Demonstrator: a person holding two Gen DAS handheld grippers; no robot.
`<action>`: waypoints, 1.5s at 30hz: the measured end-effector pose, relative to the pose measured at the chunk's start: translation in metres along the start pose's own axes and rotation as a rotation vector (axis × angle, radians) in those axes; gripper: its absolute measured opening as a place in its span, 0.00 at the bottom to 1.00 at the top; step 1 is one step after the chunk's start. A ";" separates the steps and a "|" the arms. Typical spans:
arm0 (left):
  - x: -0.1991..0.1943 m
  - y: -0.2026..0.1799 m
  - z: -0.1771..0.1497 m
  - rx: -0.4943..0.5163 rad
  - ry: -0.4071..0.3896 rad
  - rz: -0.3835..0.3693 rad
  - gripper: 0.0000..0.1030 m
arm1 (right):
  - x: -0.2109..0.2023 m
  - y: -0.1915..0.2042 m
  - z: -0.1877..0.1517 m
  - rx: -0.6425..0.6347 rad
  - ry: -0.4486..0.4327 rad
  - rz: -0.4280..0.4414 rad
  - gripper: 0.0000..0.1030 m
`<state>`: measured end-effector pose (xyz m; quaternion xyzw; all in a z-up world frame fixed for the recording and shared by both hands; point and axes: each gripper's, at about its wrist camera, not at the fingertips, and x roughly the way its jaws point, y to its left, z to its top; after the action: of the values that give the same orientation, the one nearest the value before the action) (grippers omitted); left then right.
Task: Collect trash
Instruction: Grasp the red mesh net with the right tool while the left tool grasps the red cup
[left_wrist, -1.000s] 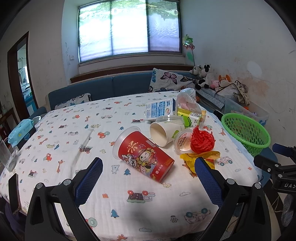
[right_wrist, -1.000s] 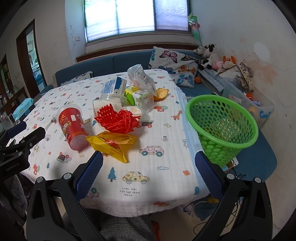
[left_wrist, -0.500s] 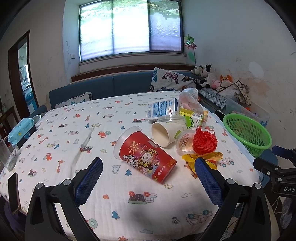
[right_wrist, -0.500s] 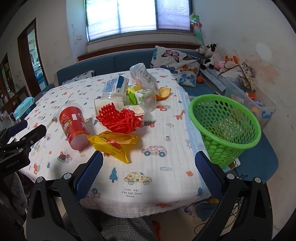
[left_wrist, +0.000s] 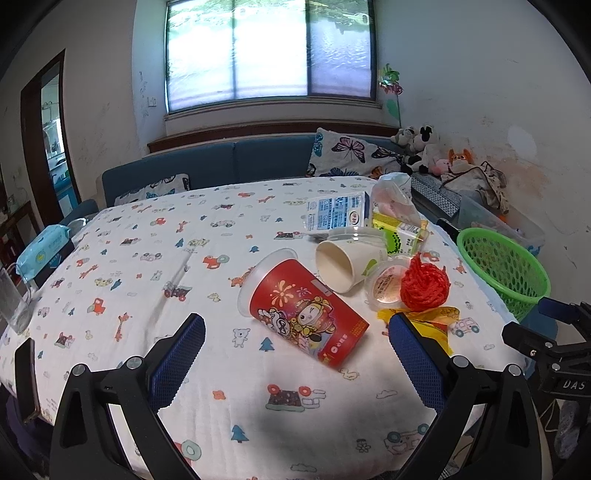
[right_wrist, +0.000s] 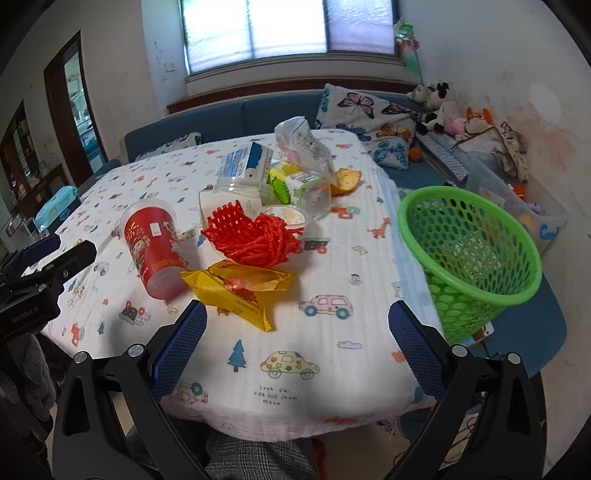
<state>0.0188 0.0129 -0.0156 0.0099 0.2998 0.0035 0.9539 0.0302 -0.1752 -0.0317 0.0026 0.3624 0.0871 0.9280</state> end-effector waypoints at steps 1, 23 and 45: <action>0.001 0.001 0.000 -0.003 0.004 0.001 0.94 | 0.003 0.001 0.001 -0.004 0.006 0.008 0.92; 0.047 0.028 0.006 -0.110 0.131 0.020 0.94 | 0.081 0.017 0.039 -0.007 0.113 0.172 0.85; 0.128 0.031 0.018 -0.359 0.323 -0.085 0.94 | 0.112 0.003 0.046 -0.005 0.129 0.177 0.57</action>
<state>0.1336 0.0451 -0.0736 -0.1729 0.4433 0.0182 0.8793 0.1412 -0.1511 -0.0732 0.0266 0.4196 0.1698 0.8913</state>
